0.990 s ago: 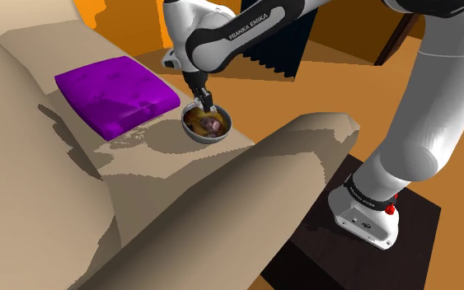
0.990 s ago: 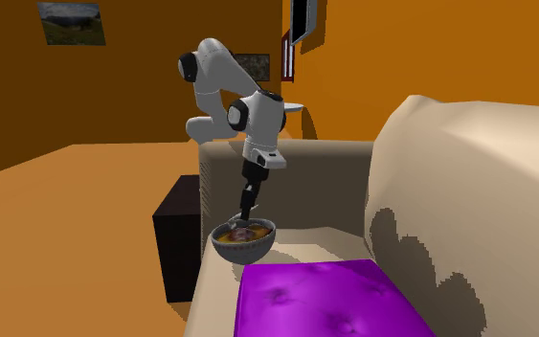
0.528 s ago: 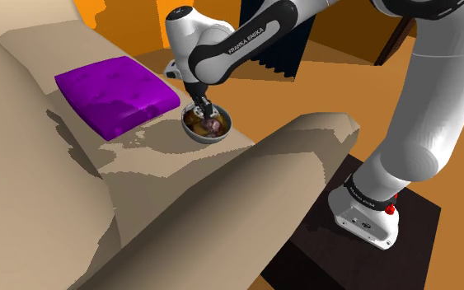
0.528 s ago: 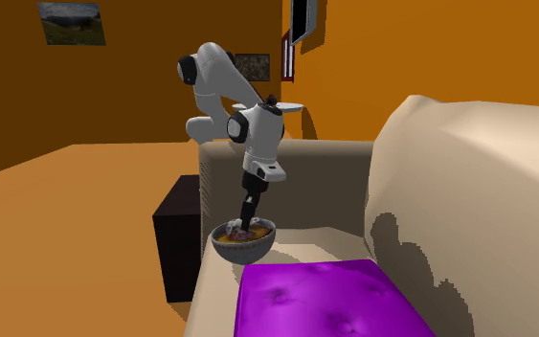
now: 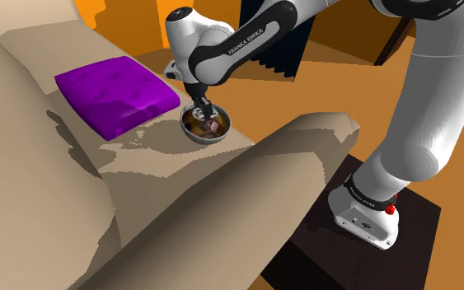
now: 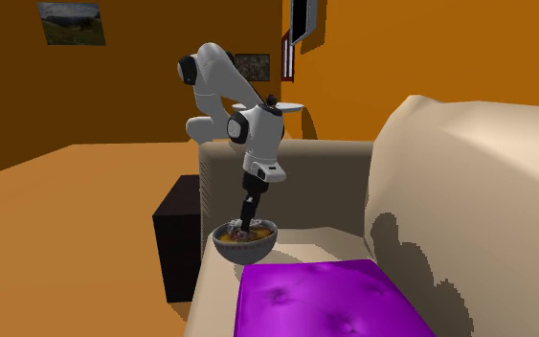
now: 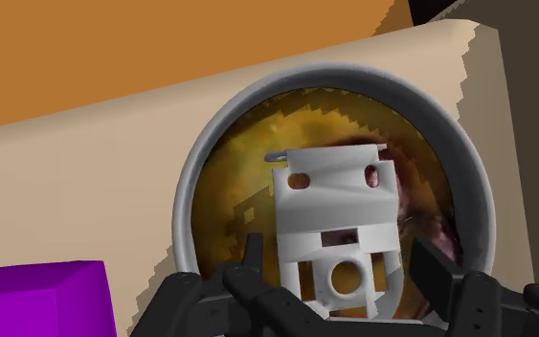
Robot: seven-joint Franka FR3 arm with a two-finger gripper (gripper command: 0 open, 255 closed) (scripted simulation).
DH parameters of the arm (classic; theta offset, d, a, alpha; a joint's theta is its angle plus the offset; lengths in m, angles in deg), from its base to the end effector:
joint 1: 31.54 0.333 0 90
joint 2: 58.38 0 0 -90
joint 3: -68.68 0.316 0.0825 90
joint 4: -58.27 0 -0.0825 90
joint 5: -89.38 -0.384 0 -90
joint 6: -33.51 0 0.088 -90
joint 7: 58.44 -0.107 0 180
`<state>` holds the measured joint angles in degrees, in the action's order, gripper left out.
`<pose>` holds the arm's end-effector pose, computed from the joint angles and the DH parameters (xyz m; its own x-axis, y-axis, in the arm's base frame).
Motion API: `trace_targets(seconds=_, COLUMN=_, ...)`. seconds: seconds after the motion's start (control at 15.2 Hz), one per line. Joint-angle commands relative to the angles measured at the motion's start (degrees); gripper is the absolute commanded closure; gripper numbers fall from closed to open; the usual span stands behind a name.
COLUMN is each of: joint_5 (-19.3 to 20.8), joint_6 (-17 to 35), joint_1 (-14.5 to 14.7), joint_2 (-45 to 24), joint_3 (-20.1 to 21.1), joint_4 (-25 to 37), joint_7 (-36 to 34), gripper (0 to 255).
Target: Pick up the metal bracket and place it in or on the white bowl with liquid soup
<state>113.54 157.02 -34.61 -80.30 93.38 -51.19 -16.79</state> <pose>0.5803 0.1984 0.3054 0.2345 0.9531 -0.1913 0.9721 -0.2278 0.0566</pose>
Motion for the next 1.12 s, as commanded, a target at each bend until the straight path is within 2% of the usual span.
trace_targets(seconds=0.0, joint_5=0.0, joint_6=0.0, joint_1=0.0, joint_2=0.0, joint_3=0.0, joint_4=0.0, joint_7=0.0, gripper=0)
trace_targets(seconds=0.26, joint_5=0.0, joint_6=0.0, joint_1=0.0, joint_2=0.0, joint_3=0.0, joint_4=0.0, joint_7=0.0, gripper=0)
trace_targets(seconds=0.53, joint_5=-2.7, joint_6=-5.8, joint_1=0.1, joint_2=3.3, joint_3=1.4, joint_4=2.9, joint_7=1.7, gripper=0)
trace_targets(seconds=1.06, joint_5=-2.7, joint_6=-5.8, joint_1=0.1, joint_2=3.3, joint_3=1.4, joint_4=2.9, joint_7=1.7, gripper=0)
